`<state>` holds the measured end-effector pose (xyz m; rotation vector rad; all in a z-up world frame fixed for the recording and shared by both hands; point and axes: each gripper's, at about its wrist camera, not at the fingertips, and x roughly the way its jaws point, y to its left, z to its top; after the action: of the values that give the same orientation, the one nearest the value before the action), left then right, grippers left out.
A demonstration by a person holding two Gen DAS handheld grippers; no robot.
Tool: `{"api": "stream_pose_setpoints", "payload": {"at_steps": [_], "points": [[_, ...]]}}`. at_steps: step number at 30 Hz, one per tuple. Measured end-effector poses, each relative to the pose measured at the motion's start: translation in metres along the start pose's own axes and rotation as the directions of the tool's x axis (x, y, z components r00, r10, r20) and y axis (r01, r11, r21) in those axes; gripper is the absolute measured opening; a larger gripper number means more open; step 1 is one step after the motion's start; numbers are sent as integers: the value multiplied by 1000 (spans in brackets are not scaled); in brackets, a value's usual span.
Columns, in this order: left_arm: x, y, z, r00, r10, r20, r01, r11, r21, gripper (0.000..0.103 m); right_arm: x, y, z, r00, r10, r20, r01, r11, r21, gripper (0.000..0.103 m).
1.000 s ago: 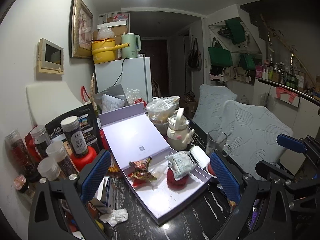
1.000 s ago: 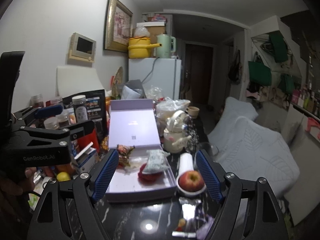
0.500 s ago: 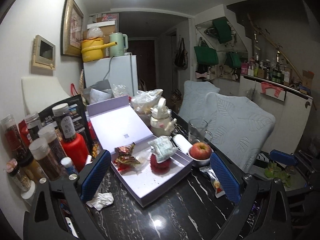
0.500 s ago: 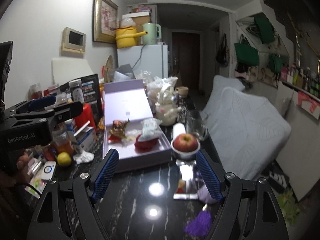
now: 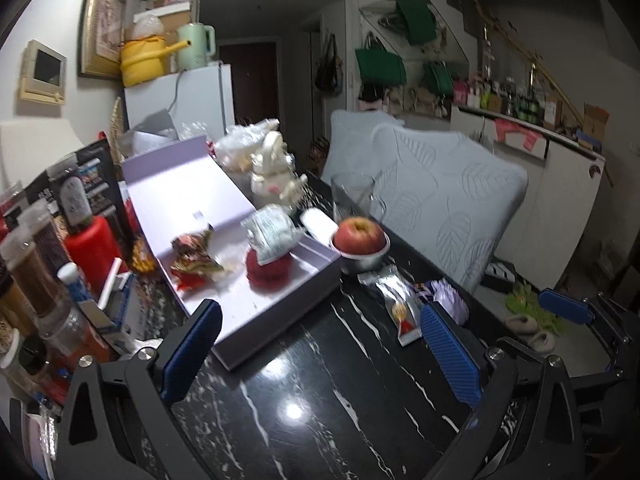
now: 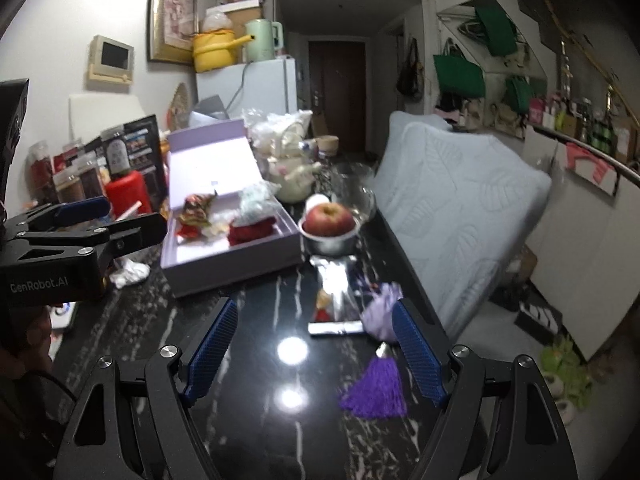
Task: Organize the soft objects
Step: 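Move both tools back toward the silver packet and purple pouch, then grasp the silver packet with the left gripper while the right gripper grasps the purple pouch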
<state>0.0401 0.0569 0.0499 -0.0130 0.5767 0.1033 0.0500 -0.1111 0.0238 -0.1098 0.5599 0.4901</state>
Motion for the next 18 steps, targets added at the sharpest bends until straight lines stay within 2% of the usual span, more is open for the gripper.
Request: {"api": "stream_pose_setpoints", "payload": {"at_steps": [7,13,18], "points": [[30,-24,-10,996,-78,-47,79,997,7,101,23,-22,-24,999,-5,-53,6,1000,24,80],[54,-36,-12,991,-103,-82,103,995,-2,101,45,-43,-33,996,-1,-85,5,998,55,80],[74,-41,-12,991,-96,-95,96,995,-12,101,65,-56,-33,994,-6,-110,13,998,62,80]]}}
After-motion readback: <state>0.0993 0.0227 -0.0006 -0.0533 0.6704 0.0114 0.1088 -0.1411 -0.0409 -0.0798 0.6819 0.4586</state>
